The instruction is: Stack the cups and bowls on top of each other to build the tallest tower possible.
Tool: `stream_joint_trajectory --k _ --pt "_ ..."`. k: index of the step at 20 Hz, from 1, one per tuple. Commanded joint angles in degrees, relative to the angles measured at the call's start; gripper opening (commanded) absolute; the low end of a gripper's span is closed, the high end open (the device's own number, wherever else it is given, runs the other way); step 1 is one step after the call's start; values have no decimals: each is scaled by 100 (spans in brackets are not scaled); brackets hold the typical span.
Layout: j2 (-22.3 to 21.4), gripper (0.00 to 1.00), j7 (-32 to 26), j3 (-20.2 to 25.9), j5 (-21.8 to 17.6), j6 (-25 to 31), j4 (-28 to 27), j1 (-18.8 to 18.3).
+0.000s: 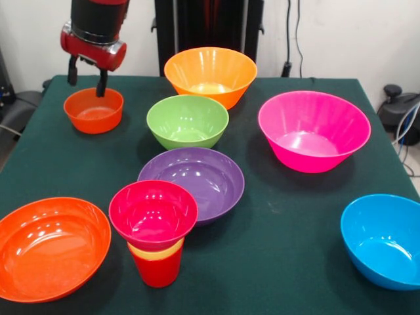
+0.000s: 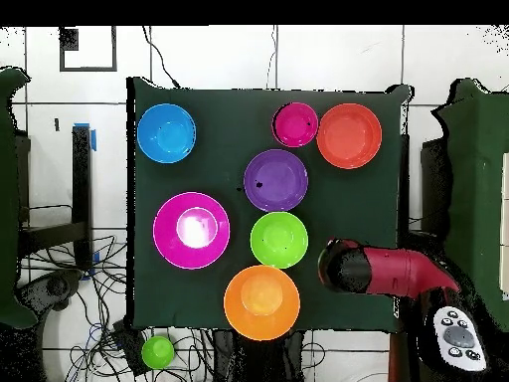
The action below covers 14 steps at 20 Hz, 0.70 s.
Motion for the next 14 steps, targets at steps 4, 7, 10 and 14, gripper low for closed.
stream_joint_trajectory --k 4,7,10,14 --pt "184 100 -146 1018 302 254 284 95" --pt "190 100 -58 1014 300 218 317 130" --pt "238 100 23 977 252 148 286 147" --pt "345 100 84 938 191 44 220 145"
